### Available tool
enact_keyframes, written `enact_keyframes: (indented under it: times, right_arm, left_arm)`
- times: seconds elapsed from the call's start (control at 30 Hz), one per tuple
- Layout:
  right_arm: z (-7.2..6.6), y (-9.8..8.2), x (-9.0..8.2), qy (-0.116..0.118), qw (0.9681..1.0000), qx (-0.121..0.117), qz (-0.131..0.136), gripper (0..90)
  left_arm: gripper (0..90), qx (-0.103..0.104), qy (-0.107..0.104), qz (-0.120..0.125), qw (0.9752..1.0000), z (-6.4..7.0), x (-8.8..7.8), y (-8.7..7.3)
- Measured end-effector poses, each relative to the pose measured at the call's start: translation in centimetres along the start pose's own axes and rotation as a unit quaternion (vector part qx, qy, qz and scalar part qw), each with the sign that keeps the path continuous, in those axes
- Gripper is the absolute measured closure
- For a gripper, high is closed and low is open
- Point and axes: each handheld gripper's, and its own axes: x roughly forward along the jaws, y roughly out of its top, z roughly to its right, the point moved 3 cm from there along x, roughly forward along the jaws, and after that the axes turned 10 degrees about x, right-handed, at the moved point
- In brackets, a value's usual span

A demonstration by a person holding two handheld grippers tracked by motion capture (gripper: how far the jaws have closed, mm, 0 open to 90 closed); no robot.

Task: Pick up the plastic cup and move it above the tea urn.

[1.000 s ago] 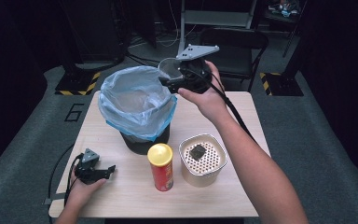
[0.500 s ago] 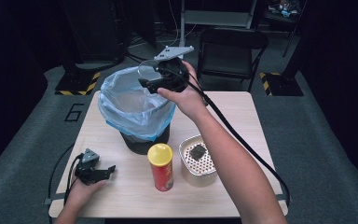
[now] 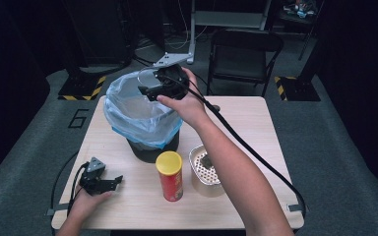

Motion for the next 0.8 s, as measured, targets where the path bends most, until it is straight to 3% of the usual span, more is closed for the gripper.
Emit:
enact_keyframes:
  times: [0.23, 0.33, 0.4, 0.47, 0.53, 0.63, 0.8]
  right_arm:
    - [0.4, -0.2, 0.7, -0.003, 0.9999, 0.011, -0.004, 29.5]
    - [0.6, -0.2, 0.9, -0.01, 0.9998, 0.013, 0.007, 26.5]
    - [0.6, -0.1, 1.2, -0.011, 0.9995, 0.028, 0.013, 14.5]
    - [0.6, -0.2, 1.8, -0.017, 0.9991, 0.039, -0.008, 6.2]
    - [0.4, -0.5, 2.2, -0.022, 0.9991, 0.028, -0.021, 0.0]
    - [0.1, -1.1, 2.5, -0.033, 0.9989, 0.007, -0.034, 0.0]
    - [-0.3, -1.0, 2.2, -0.033, 0.9993, 0.003, -0.019, 0.0]
  left_arm:
    - [13.0, -0.004, -0.001, -0.002, 1.0, -0.1, -0.1, 0.0]
    - [13.0, -0.007, 0.001, 0.0, 1.0, 0.0, 0.0, 0.0]
    - [13.0, -0.004, 0.003, -0.001, 1.0, 0.0, -0.1, 0.0]
    - [13.0, -0.005, 0.003, -0.001, 1.0, 0.0, -0.1, 0.0]
    - [13.1, -0.006, 0.001, -0.002, 1.0, 0.0, -0.1, 0.0]
    - [13.4, -0.009, 0.0, -0.001, 1.0, 0.0, -0.1, -0.1]
    - [13.4, -0.014, 0.0, 0.001, 0.9999, -0.1, -0.1, -0.1]
